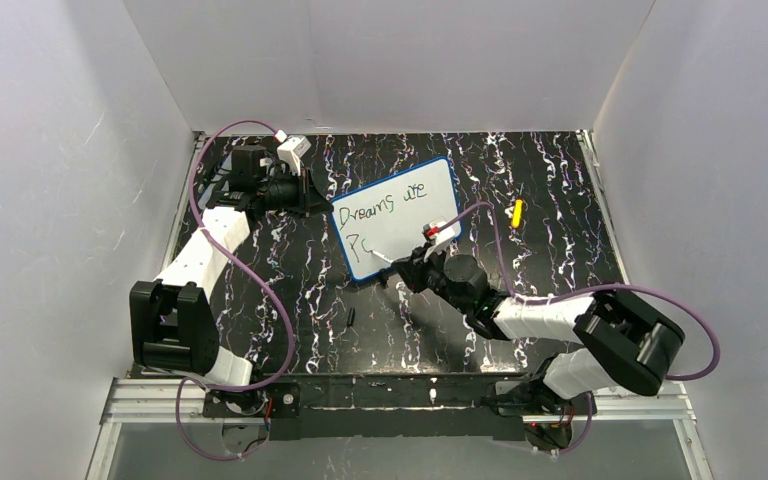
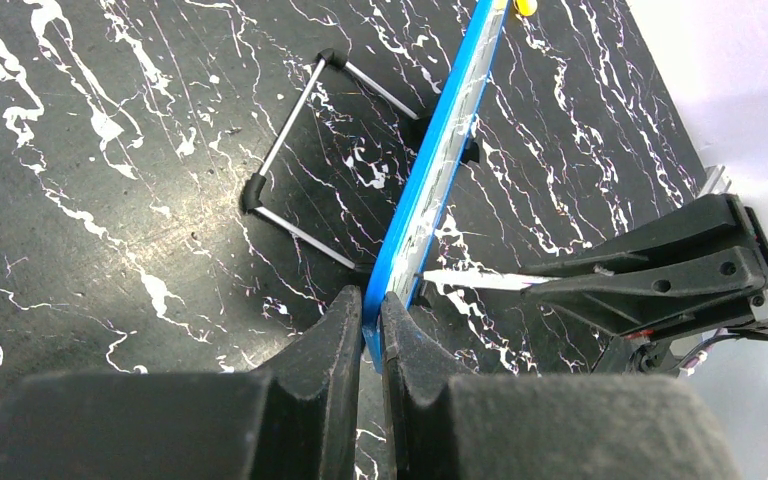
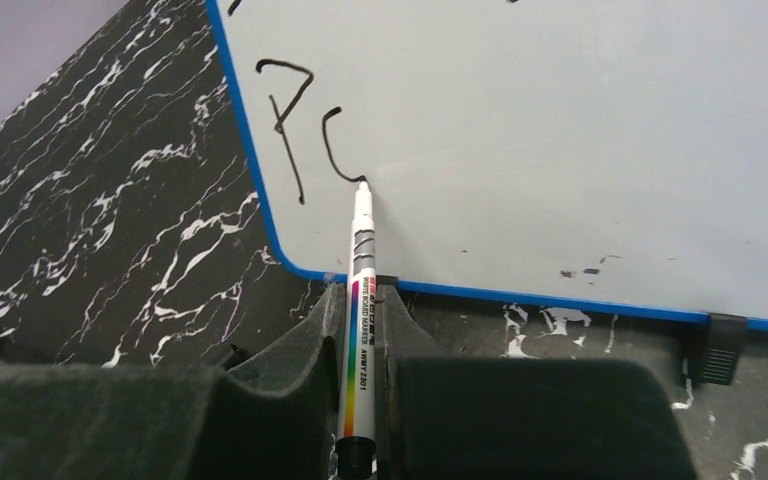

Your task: Write a sentence on the whiteboard

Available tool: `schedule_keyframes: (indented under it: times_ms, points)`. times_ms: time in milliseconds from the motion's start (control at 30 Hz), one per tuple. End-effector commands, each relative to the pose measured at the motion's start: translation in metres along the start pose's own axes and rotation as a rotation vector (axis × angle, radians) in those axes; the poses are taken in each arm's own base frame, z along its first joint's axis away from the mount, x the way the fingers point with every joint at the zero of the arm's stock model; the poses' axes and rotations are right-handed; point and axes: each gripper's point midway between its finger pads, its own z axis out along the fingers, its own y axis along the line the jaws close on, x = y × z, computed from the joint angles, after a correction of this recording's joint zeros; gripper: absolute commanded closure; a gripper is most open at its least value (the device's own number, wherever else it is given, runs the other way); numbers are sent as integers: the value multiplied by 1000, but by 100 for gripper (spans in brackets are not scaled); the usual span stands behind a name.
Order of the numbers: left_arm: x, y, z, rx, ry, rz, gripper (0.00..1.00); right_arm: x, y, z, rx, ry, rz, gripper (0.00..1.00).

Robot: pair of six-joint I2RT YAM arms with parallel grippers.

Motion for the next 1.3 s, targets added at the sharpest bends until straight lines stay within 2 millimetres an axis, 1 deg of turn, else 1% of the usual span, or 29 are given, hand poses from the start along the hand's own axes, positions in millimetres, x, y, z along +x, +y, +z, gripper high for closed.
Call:
schedule_keyframes:
  times_ms: [0,100,267,433,533,733,967,1067,1267]
  points:
    - [-6,-22,-10,58,-24,23,100,-28,-12,-5,88,-87,-9,99]
    - [-7,-22,-10,59,-26,23,100,-41,-11,-5,91,-121,-14,99]
    - [-7,-22,-9,61,-25,21,100,-61,4,4,40,-161,-29,99]
    - [-7,-23,-10,60,-26,24,100,-61,21,17,-43,-151,-32,99]
    - [-8,-22,-10,60,-27,24,100,-58,24,19,-60,-144,-20,99]
    - [-8,-23,-10,63,-27,24,100,-48,18,16,-43,-124,-9,99]
    - [-8,-23,-10,61,-28,24,100,-39,-3,11,65,-113,4,99]
    - [-8,-23,-10,62,-28,24,100,-39,-9,7,94,-114,2,99]
    - [-8,-23,-10,63,-26,22,100,-28,-16,2,120,-83,-1,99]
